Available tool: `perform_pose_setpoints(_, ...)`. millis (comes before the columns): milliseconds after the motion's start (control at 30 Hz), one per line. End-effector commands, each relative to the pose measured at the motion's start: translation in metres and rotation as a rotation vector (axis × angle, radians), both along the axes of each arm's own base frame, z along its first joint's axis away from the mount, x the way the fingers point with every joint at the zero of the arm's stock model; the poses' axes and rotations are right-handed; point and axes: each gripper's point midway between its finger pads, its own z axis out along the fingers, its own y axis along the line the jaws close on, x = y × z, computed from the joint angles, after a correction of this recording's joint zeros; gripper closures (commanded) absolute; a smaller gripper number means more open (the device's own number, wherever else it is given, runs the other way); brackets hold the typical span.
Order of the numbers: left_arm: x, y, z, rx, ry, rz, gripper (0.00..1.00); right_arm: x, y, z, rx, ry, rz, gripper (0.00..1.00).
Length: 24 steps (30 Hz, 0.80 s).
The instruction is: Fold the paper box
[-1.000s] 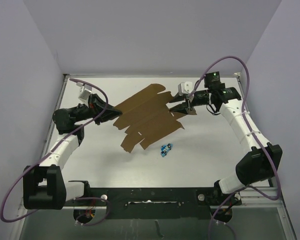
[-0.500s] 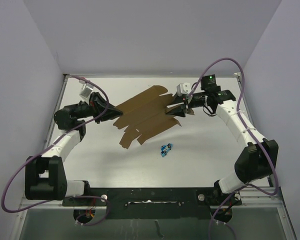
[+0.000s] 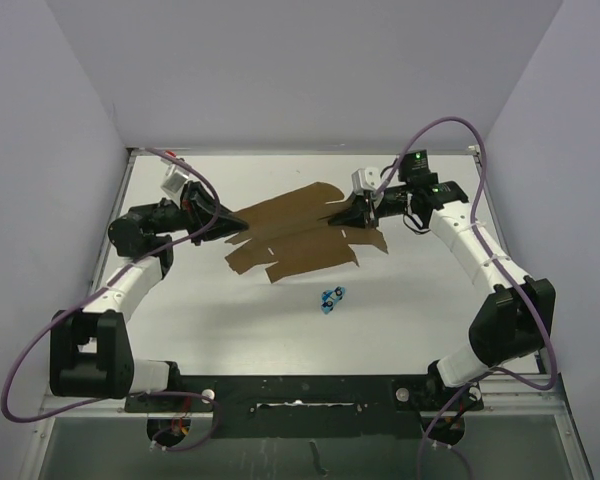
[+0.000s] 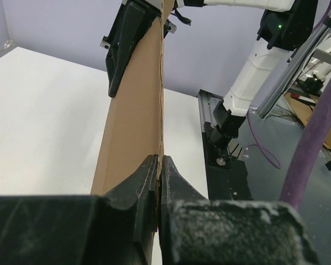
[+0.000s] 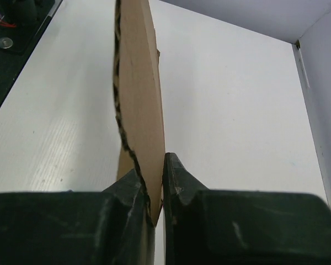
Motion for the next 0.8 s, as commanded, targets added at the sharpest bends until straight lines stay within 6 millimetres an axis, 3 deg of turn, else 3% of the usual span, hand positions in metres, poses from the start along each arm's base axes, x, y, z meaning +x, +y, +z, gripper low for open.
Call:
perform_pose_setpoints(0, 0.001, -0.001, 0.019, -0.021, -0.114, 0.005, 1.0, -0.011, 0.002, 0.014, 0.035, -0.049, 0.046, 1.0)
perform_pose_setpoints(133, 0.006, 0.002, 0.018, -0.033, -0.113, 0.028, 1.0, -0.008, -0.001, 0.011, 0.016, -0.042, 0.022, 1.0)
perform_pose_setpoints(167, 0.007, 0.002, 0.018, -0.037, -0.11, 0.037, 1.0, -0.005, -0.003, 0.008, -0.003, -0.039, 0.002, 0.87)
perform_pose_setpoints(233, 0.01, 0.006, 0.02, -0.059, -0.105, 0.071, 1.0, 0.002, -0.012, 0.007, -0.038, -0.041, -0.048, 0.52)
perform_pose_setpoints(267, 0.013, 0.008, 0.02, -0.074, -0.09, 0.099, 1.0, 0.006, -0.019, 0.007, -0.055, -0.04, -0.078, 0.42)
perform_pose_setpoints(367, 0.022, 0.014, 0.014, -0.129, -0.022, 0.226, 1.0, 0.018, -0.052, 0.014, -0.092, -0.024, -0.188, 0.24)
perform_pose_setpoints(467, 0.038, 0.024, -0.001, -0.158, 0.114, 0.422, 1.0, 0.009, -0.066, 0.012, -0.121, 0.02, -0.224, 0.19)
perform_pose_setpoints(533, 0.052, 0.036, -0.018, -0.164, 0.248, 0.578, 1.0, -0.006, -0.057, 0.0, -0.144, 0.058, -0.195, 0.19)
perform_pose_setpoints(700, 0.068, 0.062, -0.071, -0.108, 0.514, 0.82, 1.0, -0.05, 0.001, -0.06, -0.232, 0.158, -0.079, 0.19)
perform_pose_setpoints(767, 0.072, 0.069, -0.089, -0.075, 0.588, 0.878, 1.0, -0.054, 0.022, -0.083, -0.262, 0.17, -0.066, 0.19)
